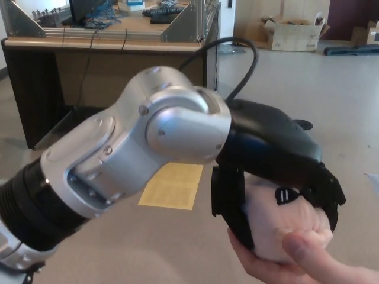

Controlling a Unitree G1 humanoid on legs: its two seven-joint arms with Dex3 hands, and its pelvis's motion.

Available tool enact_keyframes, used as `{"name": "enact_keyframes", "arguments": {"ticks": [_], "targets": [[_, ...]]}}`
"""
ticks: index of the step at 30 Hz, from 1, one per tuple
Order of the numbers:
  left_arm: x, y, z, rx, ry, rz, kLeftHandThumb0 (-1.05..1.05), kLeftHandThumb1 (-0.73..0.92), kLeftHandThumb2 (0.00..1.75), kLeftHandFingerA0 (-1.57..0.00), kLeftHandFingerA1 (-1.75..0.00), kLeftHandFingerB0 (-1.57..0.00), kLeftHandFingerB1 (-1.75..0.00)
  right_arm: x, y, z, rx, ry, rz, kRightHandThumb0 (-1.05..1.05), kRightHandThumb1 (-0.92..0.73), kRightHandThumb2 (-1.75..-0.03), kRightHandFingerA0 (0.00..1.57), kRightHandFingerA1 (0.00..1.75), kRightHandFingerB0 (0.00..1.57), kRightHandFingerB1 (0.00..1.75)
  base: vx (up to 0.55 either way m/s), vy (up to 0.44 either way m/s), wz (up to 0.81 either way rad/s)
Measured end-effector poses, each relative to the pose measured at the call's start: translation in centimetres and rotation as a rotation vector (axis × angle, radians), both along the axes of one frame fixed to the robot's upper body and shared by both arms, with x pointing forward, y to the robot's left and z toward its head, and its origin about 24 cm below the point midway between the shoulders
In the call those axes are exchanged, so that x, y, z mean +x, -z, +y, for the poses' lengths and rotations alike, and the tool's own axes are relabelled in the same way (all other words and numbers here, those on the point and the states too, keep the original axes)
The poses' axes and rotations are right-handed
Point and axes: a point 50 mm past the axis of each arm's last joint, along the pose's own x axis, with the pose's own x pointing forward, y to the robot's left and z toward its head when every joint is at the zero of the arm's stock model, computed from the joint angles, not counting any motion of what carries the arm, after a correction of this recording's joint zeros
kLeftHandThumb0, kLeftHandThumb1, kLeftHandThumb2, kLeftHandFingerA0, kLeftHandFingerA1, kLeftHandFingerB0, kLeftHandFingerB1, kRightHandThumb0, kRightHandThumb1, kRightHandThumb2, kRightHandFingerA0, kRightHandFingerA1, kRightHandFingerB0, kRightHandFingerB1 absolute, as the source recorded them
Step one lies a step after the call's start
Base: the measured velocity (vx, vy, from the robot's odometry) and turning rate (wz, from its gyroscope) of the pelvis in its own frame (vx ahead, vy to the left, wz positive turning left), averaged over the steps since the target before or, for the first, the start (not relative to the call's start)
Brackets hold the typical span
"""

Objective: The robot extends its left hand to pick up an emotional support dumpling from the palm of a person and brings its hand down by its side. Then it extends its arm again to hand the dumpling back to the person.

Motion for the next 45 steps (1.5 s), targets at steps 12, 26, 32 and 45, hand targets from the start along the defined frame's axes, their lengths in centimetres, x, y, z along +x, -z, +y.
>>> {"name": "enact_keyframes", "arguments": {"ticks": [12,26,32,45], "targets": [[0.3,2.0,1.0,-0.142,0.078,-0.111,-0.26,0.64,0.64,-0.91,-1.63,-0.84,-0.49,-0.6,0.7,-0.2,0.0,0.004,0.036,-0.25,-0.64,-0.59,0.76,0.55,0.66,0.48,0.0,0.0,0.0],[2.7,-1.2,4.3,-0.583,-0.008,-0.104,-0.13,0.7,0.73,-0.94,-1.62,-0.78,-1.33,-1.2,1.2,-0.2,-0.009,0.016,0.064,-0.25,-0.64,-0.59,0.82,0.61,0.68,0.49,0.0,0.0,0.0],[2.9,-4.8,7.4,-0.802,-0.076,-0.098,-0.07,0.65,0.82,-0.95,-1.23,-0.89,-0.92,-1.1,1.2,-0.2,-0.01,0.017,0.064,-0.24,-0.63,-0.58,0.8,0.58,0.67,0.49,0.0,0.0,0.0],[3.6,-3.9,15.3,-1.175,-0.216,0.093,-0.1,0.84,0.68,-1.04,-1.35,-0.88,-0.91,-1.5,1.4,-0.2,-0.011,0.017,0.071,-0.27,-0.64,-0.59,0.83,0.6,0.68,0.5,0.0,0.0,0.0]]}}
